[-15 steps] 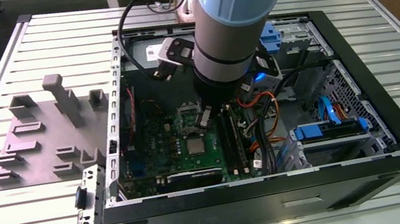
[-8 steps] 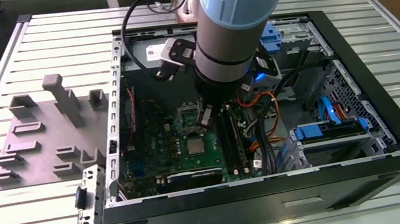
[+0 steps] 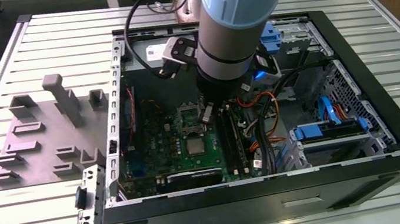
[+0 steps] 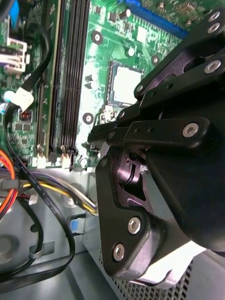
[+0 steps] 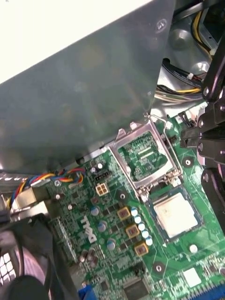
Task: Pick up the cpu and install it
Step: 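Close the cpu cover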
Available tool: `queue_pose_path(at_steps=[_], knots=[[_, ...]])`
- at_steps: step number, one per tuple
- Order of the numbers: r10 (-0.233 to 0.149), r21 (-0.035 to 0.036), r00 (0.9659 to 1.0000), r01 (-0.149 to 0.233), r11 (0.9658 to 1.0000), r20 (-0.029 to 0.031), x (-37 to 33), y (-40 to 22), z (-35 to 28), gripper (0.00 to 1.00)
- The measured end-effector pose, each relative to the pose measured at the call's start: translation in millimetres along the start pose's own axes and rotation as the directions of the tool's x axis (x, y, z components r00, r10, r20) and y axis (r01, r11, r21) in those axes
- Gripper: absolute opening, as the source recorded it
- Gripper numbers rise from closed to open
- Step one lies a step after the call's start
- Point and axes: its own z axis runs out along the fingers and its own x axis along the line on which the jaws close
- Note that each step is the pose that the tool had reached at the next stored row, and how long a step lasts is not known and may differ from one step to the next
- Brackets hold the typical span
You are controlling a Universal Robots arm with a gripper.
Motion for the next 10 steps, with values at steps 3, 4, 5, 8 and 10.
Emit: queue_pose_path(at_steps=[3,4,5,8,10], knots=[[0.000,-0.0009,1.0000,0.000,1.0000,0.0020,-3.4,0.2,2.2,0.11],[0.001,-0.0009,1.0000,-0.001,1.0000,0.0025,-4.2,-0.3,2.8,0.11],[0.003,-0.0008,1.0000,-0.003,1.0000,0.0030,-4.9,-0.7,3.4,0.11],[0.010,0.0001,0.9999,-0.010,1.0000,0.0043,-6.5,-1.3,4.8,0.11],[0.021,0.0019,0.9998,-0.021,0.9998,0.0058,-7.0,-1.2,5.5,0.11]])
